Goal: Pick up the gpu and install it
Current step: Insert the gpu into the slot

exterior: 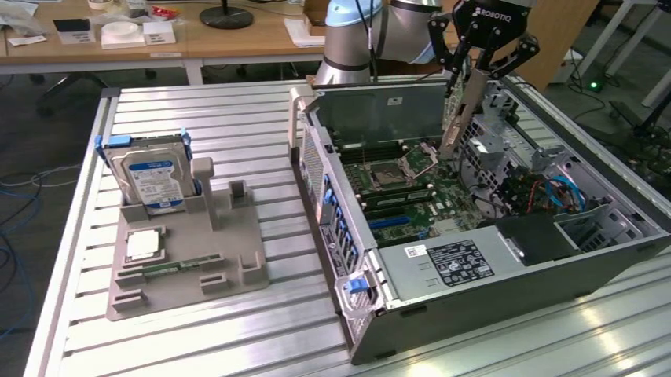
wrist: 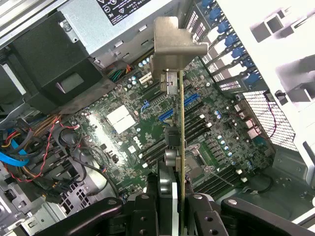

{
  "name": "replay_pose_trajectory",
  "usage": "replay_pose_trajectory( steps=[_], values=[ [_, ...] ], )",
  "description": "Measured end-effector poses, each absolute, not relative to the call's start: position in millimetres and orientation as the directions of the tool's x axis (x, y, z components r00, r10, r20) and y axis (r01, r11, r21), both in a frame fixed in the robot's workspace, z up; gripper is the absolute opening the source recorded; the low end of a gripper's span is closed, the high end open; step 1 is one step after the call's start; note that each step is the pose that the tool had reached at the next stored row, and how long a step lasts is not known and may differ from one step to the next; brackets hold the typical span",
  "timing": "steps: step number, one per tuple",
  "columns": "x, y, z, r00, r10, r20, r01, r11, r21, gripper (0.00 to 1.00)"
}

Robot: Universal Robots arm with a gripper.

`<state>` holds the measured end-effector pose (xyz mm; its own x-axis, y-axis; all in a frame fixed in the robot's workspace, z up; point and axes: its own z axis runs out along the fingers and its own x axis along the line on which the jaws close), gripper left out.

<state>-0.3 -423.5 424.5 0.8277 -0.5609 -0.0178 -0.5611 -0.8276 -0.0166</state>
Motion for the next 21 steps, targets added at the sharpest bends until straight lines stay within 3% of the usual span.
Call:
replay_pose_trajectory(
  steps=[7, 21],
  values=[
    [-0.3, -423.6, 424.4, 0.817, -0.576, -0.018, -0.576, -0.817, -0.016, 0.28],
    [-0.3, -423.5, 423.1, 0.647, -0.762, -0.018, -0.763, -0.647, -0.016, 0.28]
  ],
)
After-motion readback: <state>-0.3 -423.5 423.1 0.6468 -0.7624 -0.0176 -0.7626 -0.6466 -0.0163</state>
